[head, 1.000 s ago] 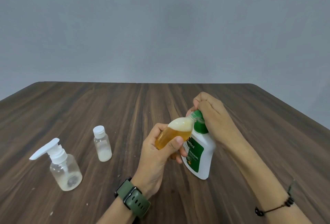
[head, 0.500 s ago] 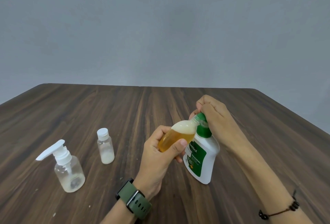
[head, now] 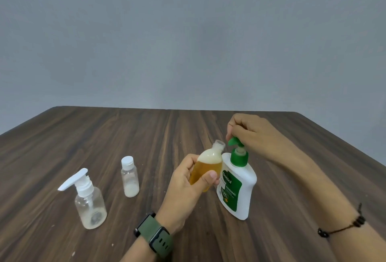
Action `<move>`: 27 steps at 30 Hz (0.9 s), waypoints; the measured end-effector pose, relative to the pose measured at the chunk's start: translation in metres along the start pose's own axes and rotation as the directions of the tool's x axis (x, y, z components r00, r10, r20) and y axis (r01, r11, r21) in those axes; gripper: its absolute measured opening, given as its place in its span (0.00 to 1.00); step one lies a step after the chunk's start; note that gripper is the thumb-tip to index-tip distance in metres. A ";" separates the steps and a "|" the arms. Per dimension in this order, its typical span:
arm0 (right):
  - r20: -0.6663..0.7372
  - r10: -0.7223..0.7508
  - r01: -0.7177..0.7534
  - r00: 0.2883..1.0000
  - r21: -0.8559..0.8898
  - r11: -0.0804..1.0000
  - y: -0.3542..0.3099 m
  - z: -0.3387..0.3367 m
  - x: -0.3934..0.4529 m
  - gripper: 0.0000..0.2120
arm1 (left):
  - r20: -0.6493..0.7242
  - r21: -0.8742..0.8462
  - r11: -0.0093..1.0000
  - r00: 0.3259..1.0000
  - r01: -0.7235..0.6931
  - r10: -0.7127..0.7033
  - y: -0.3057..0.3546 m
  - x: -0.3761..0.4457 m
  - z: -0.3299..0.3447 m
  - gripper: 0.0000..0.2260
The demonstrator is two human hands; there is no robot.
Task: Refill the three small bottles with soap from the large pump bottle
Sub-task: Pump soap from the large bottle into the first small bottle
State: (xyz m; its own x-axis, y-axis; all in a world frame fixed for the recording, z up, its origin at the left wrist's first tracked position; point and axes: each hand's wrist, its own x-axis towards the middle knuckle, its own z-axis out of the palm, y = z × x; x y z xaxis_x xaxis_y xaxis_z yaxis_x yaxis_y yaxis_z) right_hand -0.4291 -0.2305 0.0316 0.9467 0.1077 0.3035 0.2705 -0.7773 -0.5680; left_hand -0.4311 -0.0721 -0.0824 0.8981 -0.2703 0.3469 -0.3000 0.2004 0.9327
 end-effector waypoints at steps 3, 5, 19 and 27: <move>0.013 -0.073 0.075 0.997 -0.157 0.985 -0.019 -0.005 0.004 0.09 | -0.031 -0.023 1.000 0.999 -0.008 0.007 0.002 -0.002 -0.010 0.15; -0.010 -0.133 0.126 0.991 -0.259 0.958 -0.032 0.001 0.009 0.09 | -0.064 -0.004 1.000 0.998 -0.027 0.026 0.003 -0.002 -0.018 0.16; 0.282 0.130 0.101 0.951 -0.676 0.730 -0.034 0.110 0.019 0.14 | -0.334 0.092 0.995 0.941 -0.027 0.056 -0.016 -0.016 -0.053 0.11; 0.211 0.156 -0.006 0.965 -0.575 0.818 -0.003 0.132 0.017 0.09 | -0.333 0.140 0.990 0.943 0.028 0.020 -0.022 -0.014 -0.056 0.07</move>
State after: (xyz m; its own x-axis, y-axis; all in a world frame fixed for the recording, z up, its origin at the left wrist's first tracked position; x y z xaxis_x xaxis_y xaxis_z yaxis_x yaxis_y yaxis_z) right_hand -0.3907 -0.1450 -0.0624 0.9926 0.1136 0.0430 0.1148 -0.9930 -0.0266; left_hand -0.4195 -0.0202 -0.1132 0.9477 0.0629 0.3129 -0.3165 0.0591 0.9468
